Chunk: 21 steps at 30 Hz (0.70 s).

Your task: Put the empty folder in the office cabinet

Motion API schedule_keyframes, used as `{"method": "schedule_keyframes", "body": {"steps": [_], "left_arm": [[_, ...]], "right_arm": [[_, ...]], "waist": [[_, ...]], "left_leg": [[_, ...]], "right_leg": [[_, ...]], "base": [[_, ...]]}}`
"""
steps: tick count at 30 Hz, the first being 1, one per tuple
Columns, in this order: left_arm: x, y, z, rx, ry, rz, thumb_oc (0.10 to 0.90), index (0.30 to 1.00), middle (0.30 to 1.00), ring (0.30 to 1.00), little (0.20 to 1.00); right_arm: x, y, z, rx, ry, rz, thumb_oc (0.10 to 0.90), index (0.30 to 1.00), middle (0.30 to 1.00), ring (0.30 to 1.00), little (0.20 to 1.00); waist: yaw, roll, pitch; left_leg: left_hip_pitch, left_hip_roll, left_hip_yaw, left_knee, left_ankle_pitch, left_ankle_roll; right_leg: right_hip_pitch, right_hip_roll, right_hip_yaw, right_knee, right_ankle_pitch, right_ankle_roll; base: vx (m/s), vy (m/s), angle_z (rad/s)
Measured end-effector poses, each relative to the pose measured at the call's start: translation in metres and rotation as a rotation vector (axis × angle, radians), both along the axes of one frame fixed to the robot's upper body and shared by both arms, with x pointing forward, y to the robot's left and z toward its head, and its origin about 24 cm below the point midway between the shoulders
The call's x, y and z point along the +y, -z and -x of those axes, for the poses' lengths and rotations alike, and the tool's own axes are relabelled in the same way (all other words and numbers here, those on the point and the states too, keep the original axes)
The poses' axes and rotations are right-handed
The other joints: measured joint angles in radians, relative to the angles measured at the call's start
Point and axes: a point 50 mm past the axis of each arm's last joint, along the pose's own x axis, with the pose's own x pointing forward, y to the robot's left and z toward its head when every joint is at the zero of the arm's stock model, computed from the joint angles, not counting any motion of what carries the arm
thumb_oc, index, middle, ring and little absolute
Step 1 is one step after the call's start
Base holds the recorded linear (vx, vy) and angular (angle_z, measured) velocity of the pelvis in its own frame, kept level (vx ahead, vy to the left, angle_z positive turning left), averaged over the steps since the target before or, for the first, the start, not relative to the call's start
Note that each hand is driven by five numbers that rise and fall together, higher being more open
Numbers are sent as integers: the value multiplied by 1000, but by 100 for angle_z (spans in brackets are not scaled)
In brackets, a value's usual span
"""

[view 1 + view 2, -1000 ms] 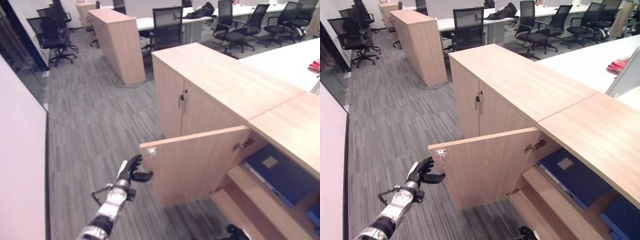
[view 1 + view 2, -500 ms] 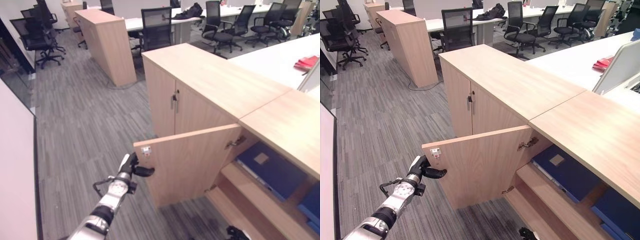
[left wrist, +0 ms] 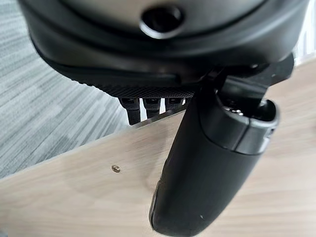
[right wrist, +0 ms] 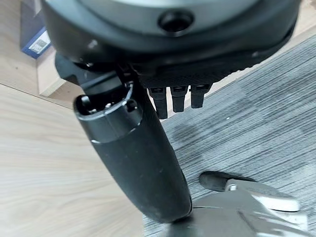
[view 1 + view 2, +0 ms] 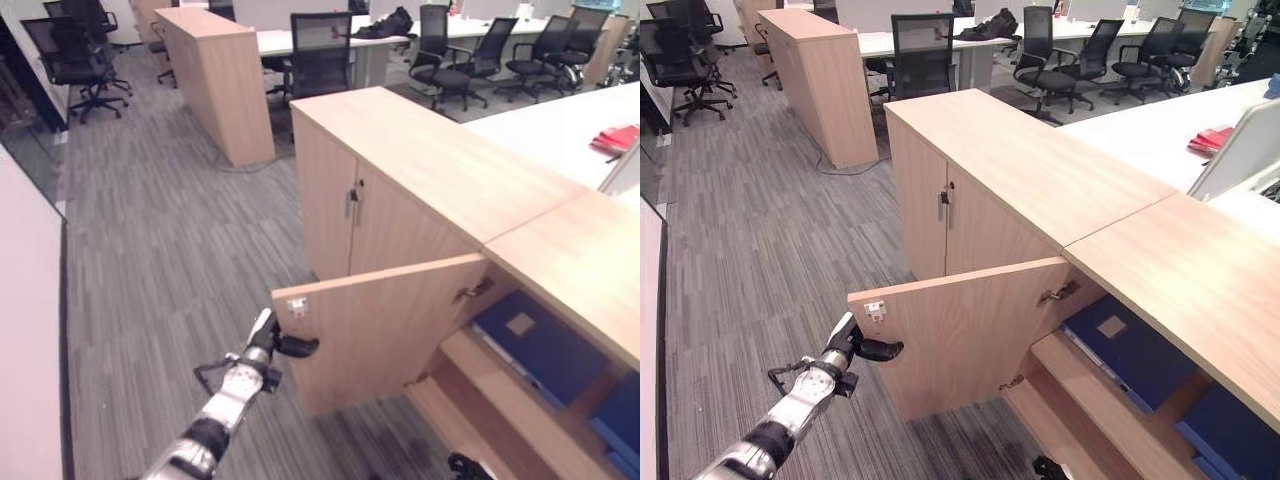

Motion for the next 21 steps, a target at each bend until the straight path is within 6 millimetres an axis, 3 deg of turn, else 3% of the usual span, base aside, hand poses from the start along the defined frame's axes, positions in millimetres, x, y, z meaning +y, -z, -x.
{"method": "schedule_keyframes", "body": {"steps": [7,10,11,13,14,16,17,19,21], "left_arm": [[-10,15,36,92,181,25,800,900,900,900,900],[-10,15,42,109,225,24,800,900,900,900,900],[-9,14,42,109,238,16,800,900,900,900,900],[-5,14,43,115,250,5,800,900,900,900,900],[-2,13,45,122,269,-14,800,900,900,900,900],[-3,14,51,137,307,-13,800,900,900,900,900],[-8,15,54,150,341,6,800,900,900,900,900],[-12,14,60,152,373,25,800,900,900,900,900],[-15,13,61,153,392,28,800,900,900,900,900]], "right_arm": [[-7,-3,-6,-26,37,9,800,900,900,900,900],[-10,-5,-13,-42,48,13,800,900,900,900,900],[-10,-5,-16,-41,47,15,800,900,900,900,900],[-13,-9,-35,-73,42,27,800,900,900,900,900],[-16,-14,-51,-99,45,34,800,900,900,900,900],[-26,-22,-66,-136,44,65,800,900,900,900,900],[-37,-30,-80,-173,38,99,800,900,900,900,900],[-47,-38,-88,-209,55,118,800,900,900,900,900],[-42,-37,-89,-212,74,102,800,900,900,900,900]], "waist": [[6,60,13],[7,72,36],[11,61,56],[11,47,88],[42,17,103],[63,35,101],[45,66,100],[51,104,99],[33,75,96]], "left_leg": [[0,0,-7,4,-1,-1],[-17,0,-4,49,-5,-18],[-41,-6,-9,98,-10,-23],[-77,-35,-95,204,-18,-35],[-125,-70,-281,260,-42,-43],[-114,-87,-496,203,-65,-52],[-108,-70,-558,165,-77,-45],[-74,-44,-533,110,-71,-38],[-48,-73,-457,74,-47,-8]], "right_leg": [[1,-1,-6,0,-5,2],[-9,0,20,5,-10,-10],[-16,-12,40,13,-10,-11],[-26,-29,93,30,1,-14],[-74,-50,163,73,-7,-12],[-111,-41,244,80,-2,-6],[-122,-31,293,62,40,32],[-139,-10,330,58,48,38],[-157,-47,364,59,36,57]], "base": [[-49,-48,3],[-135,-5,-16],[-76,77,-39],[-36,92,-71],[32,69,-115],[-18,139,-134],[-73,133,-121],[-23,198,-106],[-76,211,-89]]}}
